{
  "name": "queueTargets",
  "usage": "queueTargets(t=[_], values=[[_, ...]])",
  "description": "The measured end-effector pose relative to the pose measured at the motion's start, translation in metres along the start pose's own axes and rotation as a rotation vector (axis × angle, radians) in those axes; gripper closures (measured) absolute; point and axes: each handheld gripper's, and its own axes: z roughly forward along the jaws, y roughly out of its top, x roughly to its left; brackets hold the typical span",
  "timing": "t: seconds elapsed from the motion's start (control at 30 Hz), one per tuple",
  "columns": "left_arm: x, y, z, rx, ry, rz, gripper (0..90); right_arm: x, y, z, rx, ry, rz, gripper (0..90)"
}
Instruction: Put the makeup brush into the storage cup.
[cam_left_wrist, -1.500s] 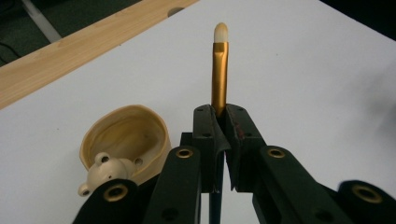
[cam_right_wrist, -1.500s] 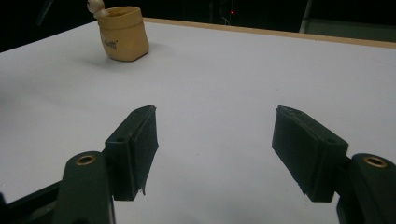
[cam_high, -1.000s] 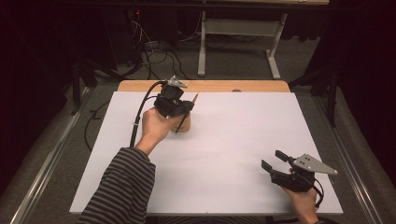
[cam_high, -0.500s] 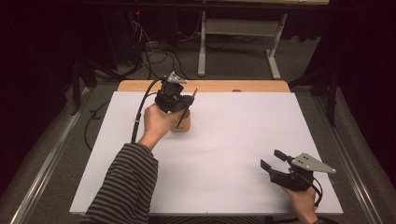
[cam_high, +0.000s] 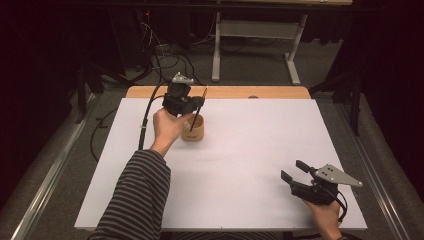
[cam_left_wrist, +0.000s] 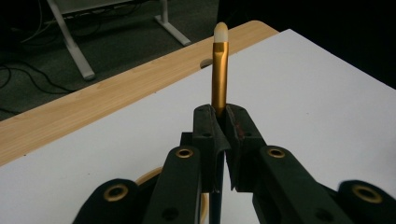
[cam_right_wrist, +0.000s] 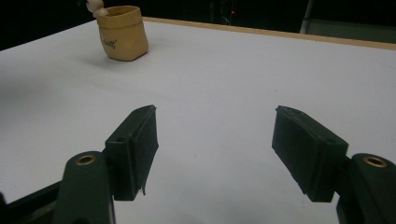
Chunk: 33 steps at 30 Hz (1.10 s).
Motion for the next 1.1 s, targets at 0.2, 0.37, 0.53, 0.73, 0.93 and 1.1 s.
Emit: queueTargets(t=[0.2,0.37,0.53,0.73,0.93,1.1], values=[[-0.004,0.001,0.007,-0.029,0.015,0.025,83.5,0.001,0.001,-0.002,-0.008,0.007,0.001,33.1],[-0.004,0.001,0.017,-0.049,0.018,0.028,83.5,0.000,0.000,0.000,-0.002,0.006,0.008,33.0],[-0.004,-0.001,0.022,-0.057,0.023,0.031,83.5,0.001,0.000,-0.001,-0.002,0.005,0.010,33.1],[-0.001,-0.001,0.026,-0.084,0.033,0.025,83.5,0.001,0.000,0.000,0.000,0.010,0.003,33.1],[0.005,-0.003,0.029,-0.094,0.042,0.025,83.5,0.001,0.000,0.002,0.004,0.011,0.002,33.1],[0.005,-0.006,0.036,-0.092,0.054,0.041,83.6,0.001,0.000,0.002,0.004,0.015,0.005,33.1]])
